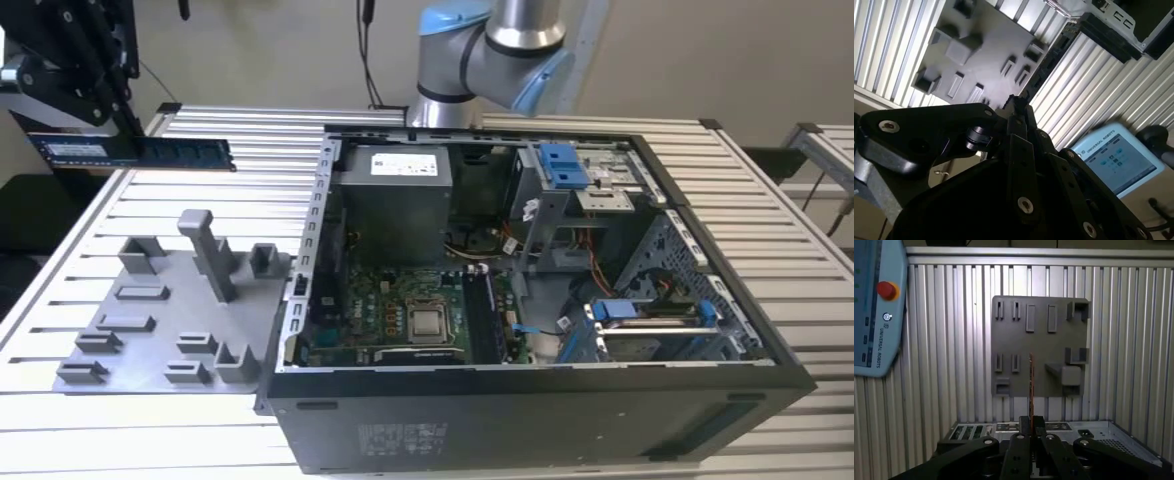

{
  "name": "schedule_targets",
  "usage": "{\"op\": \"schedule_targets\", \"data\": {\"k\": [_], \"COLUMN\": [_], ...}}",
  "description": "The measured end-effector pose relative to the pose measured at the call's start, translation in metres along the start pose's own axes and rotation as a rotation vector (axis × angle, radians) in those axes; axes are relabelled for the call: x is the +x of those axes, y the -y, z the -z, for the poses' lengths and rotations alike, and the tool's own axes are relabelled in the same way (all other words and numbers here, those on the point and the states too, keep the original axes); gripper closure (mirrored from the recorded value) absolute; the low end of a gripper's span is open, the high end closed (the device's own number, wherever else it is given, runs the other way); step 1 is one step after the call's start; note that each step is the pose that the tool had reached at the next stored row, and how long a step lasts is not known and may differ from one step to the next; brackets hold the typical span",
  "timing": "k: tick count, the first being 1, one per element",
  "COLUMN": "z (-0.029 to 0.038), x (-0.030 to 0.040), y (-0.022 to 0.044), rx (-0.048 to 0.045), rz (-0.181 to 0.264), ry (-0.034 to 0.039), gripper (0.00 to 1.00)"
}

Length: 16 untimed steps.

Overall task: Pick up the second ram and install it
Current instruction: 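Pick up the second ram and move it above second insertion slot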

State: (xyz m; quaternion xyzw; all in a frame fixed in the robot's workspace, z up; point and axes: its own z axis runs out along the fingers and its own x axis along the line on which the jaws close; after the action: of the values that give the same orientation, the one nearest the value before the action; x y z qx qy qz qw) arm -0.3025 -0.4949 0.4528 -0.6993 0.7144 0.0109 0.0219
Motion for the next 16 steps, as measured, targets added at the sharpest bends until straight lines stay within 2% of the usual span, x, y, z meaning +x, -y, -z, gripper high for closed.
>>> {"op": "schedule_targets", "data": {"k": [16], "z": [-0.0005], "x": [-0.0006], "y": [0.0305], "rx": [0.0001], "rz": [0.0], "ry": [0.0001], "gripper": [0.85]}}
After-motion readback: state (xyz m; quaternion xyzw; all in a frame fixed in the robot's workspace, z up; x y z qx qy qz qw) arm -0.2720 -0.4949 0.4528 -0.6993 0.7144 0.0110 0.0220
